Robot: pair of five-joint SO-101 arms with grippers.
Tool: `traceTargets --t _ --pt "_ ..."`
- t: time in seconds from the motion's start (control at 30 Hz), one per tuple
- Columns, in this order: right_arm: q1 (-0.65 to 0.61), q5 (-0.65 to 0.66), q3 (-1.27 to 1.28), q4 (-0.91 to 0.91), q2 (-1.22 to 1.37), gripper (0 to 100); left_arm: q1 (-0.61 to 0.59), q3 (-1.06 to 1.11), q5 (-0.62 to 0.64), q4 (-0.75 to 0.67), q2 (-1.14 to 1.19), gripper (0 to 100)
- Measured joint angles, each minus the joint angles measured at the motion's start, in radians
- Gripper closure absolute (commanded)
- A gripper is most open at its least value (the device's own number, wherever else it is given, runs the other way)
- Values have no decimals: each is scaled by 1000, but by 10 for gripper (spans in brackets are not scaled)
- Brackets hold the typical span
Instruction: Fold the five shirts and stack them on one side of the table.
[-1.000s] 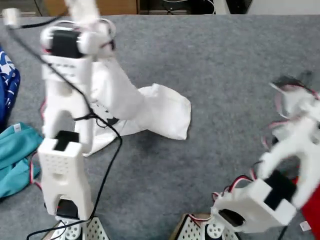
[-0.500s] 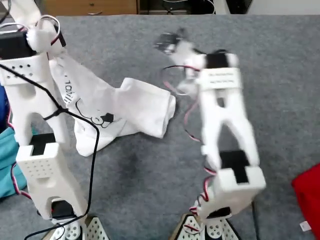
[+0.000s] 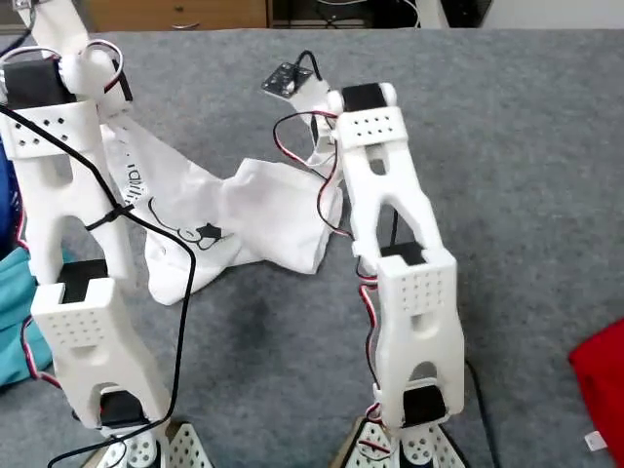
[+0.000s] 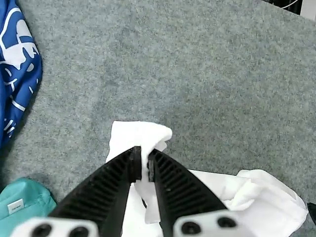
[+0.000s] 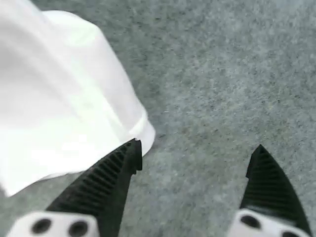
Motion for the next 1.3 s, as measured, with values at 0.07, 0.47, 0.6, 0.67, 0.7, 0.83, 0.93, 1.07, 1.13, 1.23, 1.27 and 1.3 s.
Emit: traceTargets --t 0.07,0.47,0.6,0.67,0.7,0.83,0.93,1.07,1.13,1.23,1.27,1.3 --pt "-18 0 -98 86 14 652 0 0 0 0 0 980" --pt "-60 -110 -232 172 68 670 0 0 0 0 0 980" --pt "-69 -123 -226 172 68 750 0 14 0 0 0 980" --pt "-84 -138 -204 172 68 778 0 40 0 0 0 980" --pt "-94 -143 -199 172 68 786 0 57 0 0 0 980" --pt "-123 -146 -192 172 87 793 0 112 0 0 0 980" --pt "-121 -146 -195 172 132 793 0 132 0 0 0 980" --pt "-117 -146 -233 166 212 794 0 132 0 0 0 980" --pt "-103 -146 -264 166 249 797 0 132 0 0 0 980" --pt "-87 -146 -305 167 278 797 0 132 0 0 0 980" --pt "-87 -146 -316 169 279 797 0 132 0 0 0 980" --pt "-87 -146 -324 169 281 797 0 132 0 0 0 980"
